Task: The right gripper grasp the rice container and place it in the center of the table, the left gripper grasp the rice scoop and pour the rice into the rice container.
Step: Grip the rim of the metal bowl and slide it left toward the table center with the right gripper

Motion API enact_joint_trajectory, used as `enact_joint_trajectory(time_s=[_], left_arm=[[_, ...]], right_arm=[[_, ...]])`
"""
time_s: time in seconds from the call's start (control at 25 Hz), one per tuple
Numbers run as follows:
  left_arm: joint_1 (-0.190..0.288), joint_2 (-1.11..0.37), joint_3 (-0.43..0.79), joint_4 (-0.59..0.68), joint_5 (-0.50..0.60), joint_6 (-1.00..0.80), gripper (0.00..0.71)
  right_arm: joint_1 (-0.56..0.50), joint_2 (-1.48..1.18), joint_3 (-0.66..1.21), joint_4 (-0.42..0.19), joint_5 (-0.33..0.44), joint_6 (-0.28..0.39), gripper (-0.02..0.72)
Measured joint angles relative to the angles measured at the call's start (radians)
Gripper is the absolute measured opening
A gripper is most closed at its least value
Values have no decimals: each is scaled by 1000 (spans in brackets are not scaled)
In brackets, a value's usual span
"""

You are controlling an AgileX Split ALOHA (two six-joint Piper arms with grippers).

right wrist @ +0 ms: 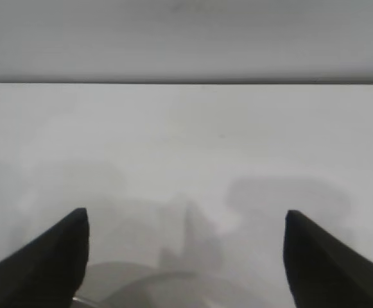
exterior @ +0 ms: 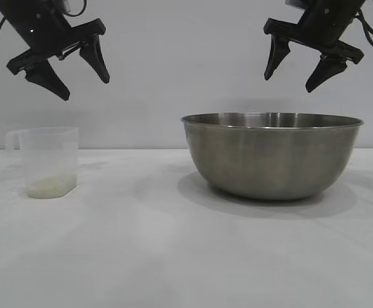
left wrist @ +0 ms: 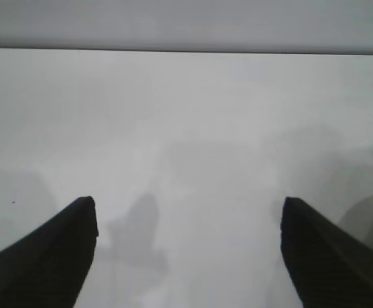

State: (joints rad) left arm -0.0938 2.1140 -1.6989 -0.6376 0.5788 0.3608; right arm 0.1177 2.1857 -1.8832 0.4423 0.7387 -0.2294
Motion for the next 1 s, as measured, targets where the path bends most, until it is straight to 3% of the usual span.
enact_joint_trajectory(time_s=[0.44,1.0], left_arm=[[0,0,0,0,0,1,518],[0,0,0,0,18,1,518]], right_arm=[[0,0,0,-10,9,0,568],[0,0,0,-134,276,3,568]])
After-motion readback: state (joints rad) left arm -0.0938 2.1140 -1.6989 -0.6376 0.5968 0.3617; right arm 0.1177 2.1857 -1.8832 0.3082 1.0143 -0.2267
